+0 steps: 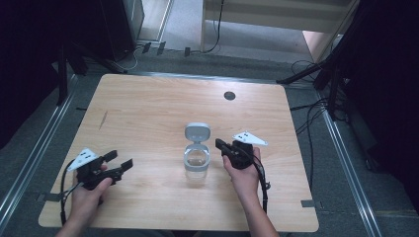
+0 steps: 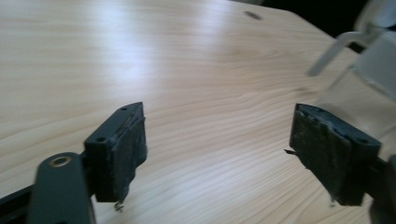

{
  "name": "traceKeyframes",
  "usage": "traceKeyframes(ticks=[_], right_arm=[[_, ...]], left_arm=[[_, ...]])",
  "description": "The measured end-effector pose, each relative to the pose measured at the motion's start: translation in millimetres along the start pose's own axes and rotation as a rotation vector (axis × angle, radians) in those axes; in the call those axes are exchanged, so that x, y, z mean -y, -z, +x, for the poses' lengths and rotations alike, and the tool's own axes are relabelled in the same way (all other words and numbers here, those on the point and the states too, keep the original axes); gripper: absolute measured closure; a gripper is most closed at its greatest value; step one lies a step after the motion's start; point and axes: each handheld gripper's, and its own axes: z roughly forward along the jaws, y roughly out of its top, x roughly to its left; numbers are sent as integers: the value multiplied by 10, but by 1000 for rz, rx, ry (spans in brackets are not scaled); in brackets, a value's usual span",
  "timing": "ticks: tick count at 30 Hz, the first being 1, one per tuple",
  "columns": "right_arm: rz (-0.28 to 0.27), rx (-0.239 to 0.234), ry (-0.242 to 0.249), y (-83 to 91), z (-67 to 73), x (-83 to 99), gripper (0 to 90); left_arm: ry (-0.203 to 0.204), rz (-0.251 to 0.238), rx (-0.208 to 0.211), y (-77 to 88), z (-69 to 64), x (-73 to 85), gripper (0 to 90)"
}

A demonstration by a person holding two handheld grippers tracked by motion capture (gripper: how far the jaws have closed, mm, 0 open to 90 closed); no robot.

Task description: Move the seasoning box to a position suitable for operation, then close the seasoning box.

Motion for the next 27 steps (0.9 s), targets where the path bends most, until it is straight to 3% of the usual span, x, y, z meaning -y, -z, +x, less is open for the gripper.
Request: traceKeyframes(ticks=[1,3,6,8,14,19,23,27], right_arm=[[2,0,-6,-33,-22,-65,900],[-7,-1,-13,-58,-39,-111,900],[-5,-8,-20,-94,-45,-185,900],[-5,-8,-17,-109,-41,-205,900],[7,-24,-5,-214,-20,-342,900],[13,-74,0,-314,16,-490,900],[4,-102,11,-334,43,-554,900],[2,-139,58,-306,117,-565,900]], left_arm=[[15,-6,-39,119,125,42,168],[15,-6,-82,207,211,83,158],[35,-10,-87,285,275,121,157],[31,-11,-88,295,278,123,157],[-48,41,-121,197,175,139,160],[4,43,-114,197,225,133,162],[-2,45,-121,195,219,132,164],[-20,49,-135,185,193,133,168]])
